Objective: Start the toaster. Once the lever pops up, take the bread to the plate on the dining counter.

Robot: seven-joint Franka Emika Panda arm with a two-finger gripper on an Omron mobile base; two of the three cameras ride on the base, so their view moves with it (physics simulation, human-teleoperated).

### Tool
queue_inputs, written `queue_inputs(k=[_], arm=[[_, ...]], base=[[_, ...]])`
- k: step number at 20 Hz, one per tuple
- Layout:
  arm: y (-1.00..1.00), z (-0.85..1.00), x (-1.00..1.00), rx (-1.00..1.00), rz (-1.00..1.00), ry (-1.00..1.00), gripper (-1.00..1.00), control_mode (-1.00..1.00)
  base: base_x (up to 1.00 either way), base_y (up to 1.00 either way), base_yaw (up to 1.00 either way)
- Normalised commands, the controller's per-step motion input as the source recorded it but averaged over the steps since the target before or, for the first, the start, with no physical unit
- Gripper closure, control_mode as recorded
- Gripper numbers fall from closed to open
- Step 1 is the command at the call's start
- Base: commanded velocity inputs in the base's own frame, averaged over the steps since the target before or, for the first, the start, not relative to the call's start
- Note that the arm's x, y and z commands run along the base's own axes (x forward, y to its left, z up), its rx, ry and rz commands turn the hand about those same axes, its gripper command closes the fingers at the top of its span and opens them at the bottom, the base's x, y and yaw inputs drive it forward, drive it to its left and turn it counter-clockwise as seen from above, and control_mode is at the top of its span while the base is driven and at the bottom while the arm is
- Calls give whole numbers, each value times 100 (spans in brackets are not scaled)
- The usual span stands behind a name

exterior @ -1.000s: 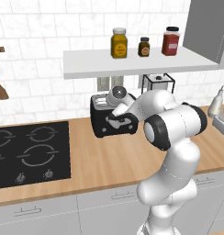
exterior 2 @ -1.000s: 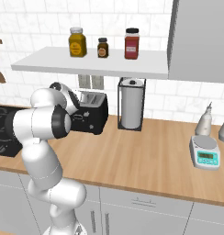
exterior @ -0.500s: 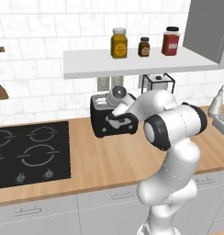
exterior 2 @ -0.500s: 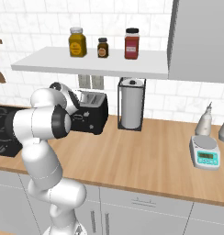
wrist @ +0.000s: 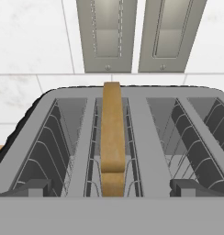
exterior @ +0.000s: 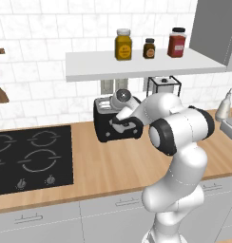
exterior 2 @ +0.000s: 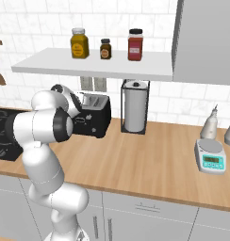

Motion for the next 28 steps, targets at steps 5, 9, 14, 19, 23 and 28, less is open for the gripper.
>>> queue_inputs(k=[5, 9, 14, 19, 23, 28], arm=[[0, 0, 0, 0, 0, 0, -100, -100], [0, 0, 0, 0, 0, 0, -100, -100], [0, 0, 0, 0, 0, 0, -100, -100], [0, 0, 0, 0, 0, 0, -100, -100], [0, 0, 0, 0, 0, 0, -100, -100], [0, 0, 0, 0, 0, 0, -100, -100]], base=[[0, 0, 0], [0, 0, 0], [0, 0, 0], [0, 0, 0], [0, 0, 0], [0, 0, 0]])
